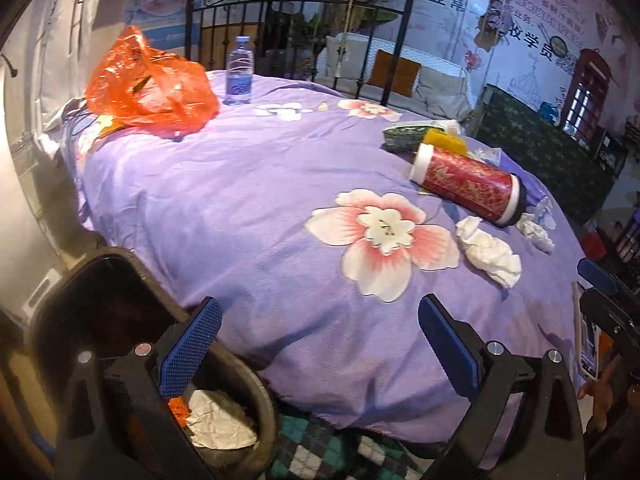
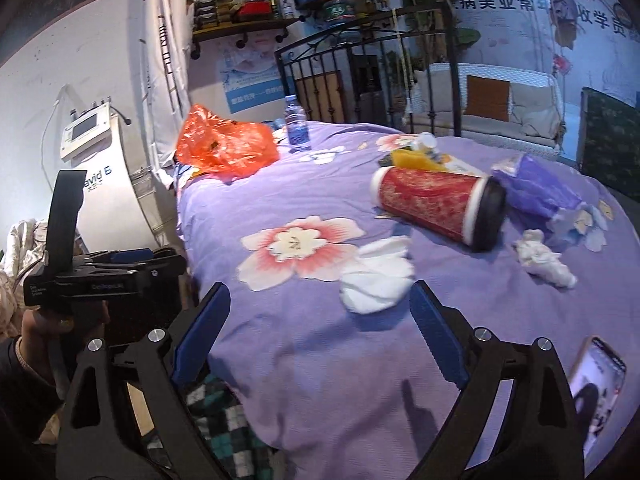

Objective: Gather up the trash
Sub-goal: 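Move both tools back over the bed toward the tissues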

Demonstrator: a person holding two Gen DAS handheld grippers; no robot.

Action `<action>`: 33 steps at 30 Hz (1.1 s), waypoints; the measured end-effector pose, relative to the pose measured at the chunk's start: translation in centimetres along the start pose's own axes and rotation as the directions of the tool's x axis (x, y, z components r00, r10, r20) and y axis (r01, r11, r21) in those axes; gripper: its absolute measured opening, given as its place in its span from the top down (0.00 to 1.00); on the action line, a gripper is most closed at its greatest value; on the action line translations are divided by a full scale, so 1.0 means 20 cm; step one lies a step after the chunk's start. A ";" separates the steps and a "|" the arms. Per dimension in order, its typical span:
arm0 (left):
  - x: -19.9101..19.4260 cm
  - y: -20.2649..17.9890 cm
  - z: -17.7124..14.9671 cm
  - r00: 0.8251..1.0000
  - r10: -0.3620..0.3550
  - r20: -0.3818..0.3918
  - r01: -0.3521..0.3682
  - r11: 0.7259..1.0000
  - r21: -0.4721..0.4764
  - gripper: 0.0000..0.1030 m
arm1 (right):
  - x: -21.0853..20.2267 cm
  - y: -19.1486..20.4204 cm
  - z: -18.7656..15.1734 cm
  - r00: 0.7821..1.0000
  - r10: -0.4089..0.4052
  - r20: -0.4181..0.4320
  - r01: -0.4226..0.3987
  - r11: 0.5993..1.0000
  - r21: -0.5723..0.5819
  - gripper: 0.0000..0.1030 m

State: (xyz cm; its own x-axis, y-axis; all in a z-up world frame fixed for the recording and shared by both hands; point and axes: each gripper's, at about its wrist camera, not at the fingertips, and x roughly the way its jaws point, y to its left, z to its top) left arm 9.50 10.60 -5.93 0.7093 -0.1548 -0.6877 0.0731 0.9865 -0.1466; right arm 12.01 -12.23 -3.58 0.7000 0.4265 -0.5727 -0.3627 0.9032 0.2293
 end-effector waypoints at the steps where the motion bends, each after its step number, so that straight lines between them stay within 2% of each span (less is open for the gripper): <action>1: 0.02 -0.05 0.01 1.000 -0.022 -0.003 0.022 1.000 0.014 0.06 | -0.03 -0.07 -0.01 1.000 -0.028 0.011 0.028 1.000 0.010 0.13; 3: 0.04 -0.13 0.01 0.998 -0.055 -0.006 0.055 0.997 0.047 0.06 | -0.09 -0.22 -0.01 0.996 -0.084 0.023 0.083 0.995 0.050 0.13; 7: 0.09 -0.29 0.02 0.995 -0.100 -0.015 0.101 0.988 0.119 0.06 | -0.16 -0.48 -0.02 0.992 -0.127 0.028 0.121 0.980 0.159 0.12; 13: 0.18 -0.48 0.05 0.987 -0.153 -0.044 0.158 0.971 0.182 0.06 | -0.11 -0.68 -0.03 0.994 -0.113 0.006 0.107 0.958 0.267 0.09; 16: 0.21 -0.56 0.07 0.985 -0.163 -0.055 0.171 0.963 0.208 0.06 | -0.09 -0.75 -0.01 0.987 -0.158 0.005 0.150 0.944 0.294 0.09; 18: 0.24 -0.60 0.07 0.983 -0.171 -0.063 0.181 0.958 0.223 0.06 | -0.14 -0.75 0.04 0.982 -0.181 0.056 0.160 0.949 0.271 0.09; 20: 0.27 -0.65 0.08 0.981 -0.179 -0.078 0.193 0.951 0.240 0.06 | -0.15 -0.75 0.08 0.976 -0.207 0.072 0.186 0.956 0.229 0.09; 23: 0.33 -0.73 0.08 0.977 -0.180 -0.113 0.205 0.939 0.277 0.06 | -0.12 -0.80 0.13 0.981 -0.186 0.054 0.170 0.961 0.218 0.09; 26: 0.40 -0.81 0.09 0.972 -0.179 -0.154 0.221 0.922 0.319 0.07 | -0.06 -0.85 0.17 0.980 -0.199 0.019 0.192 0.962 0.195 0.09; 31: 0.48 -0.88 0.10 0.968 -0.156 -0.199 0.218 0.913 0.346 0.22 | 0.08 -0.95 0.26 0.979 -0.189 -0.073 0.199 0.966 0.164 0.09; 33: 0.51 -0.88 0.12 0.966 -0.145 -0.212 0.213 0.914 0.345 0.32 | 0.14 -0.99 0.29 0.974 -0.202 -0.103 0.216 0.966 0.140 0.09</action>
State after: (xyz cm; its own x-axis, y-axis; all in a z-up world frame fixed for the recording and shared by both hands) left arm 17.09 -8.29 -8.71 0.5264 -0.3040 -0.7941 0.4594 0.8875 -0.0352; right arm 24.67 -28.71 -5.20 0.6918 0.2276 -0.6853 -0.1132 0.9715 0.2084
